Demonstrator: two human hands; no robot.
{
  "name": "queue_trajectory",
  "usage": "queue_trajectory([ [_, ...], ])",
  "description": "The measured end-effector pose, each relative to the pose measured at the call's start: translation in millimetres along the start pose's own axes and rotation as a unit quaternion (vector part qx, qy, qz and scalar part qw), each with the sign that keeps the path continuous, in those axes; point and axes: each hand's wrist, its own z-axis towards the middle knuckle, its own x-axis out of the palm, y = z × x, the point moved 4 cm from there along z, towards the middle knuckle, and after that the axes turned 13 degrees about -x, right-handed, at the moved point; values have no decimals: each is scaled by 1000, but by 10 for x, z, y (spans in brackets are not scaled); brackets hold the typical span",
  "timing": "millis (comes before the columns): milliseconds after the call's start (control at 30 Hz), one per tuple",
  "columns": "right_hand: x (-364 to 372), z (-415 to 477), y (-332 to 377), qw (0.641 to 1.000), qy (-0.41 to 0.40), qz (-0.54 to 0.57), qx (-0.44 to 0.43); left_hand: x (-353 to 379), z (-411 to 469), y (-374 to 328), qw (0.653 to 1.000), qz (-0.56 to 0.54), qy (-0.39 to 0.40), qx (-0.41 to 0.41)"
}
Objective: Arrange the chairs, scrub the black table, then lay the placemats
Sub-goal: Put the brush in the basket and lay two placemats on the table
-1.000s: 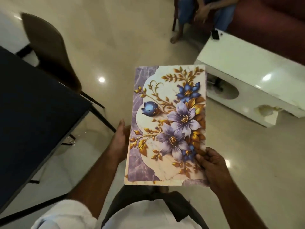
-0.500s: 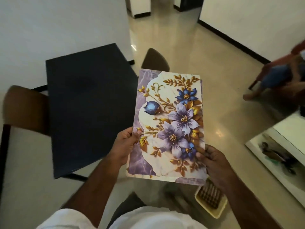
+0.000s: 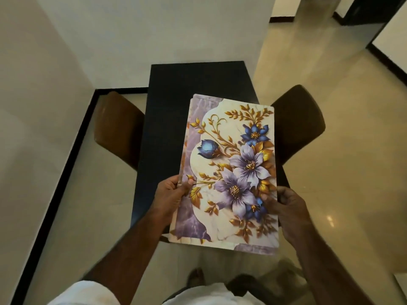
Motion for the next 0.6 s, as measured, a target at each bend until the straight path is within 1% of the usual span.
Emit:
queue_trajectory([
  [100, 280, 445, 88, 999, -12, -46, -6, -113, 327, -111, 997, -4, -71, -5],
  [200, 561, 998, 65, 995, 18, -97, -20, -159, 739, -236, 992, -2, -124, -10],
  [333, 901, 1853, -179, 986, 53, -158, -28, -228, 1348, -262, 979, 10, -204, -31],
  [467, 1168, 2411, -517, 982, 76, -172, -7, -268, 1786, -170, 965, 9, -259, -50],
  [533, 1273, 2541, -662, 981, 84, -172, 6, -354, 1962, -86, 952, 63, -295, -59],
  [600, 1375, 2645, -775, 979, 92, -184, 9, -491, 2180, 59, 917, 164, -356, -80],
])
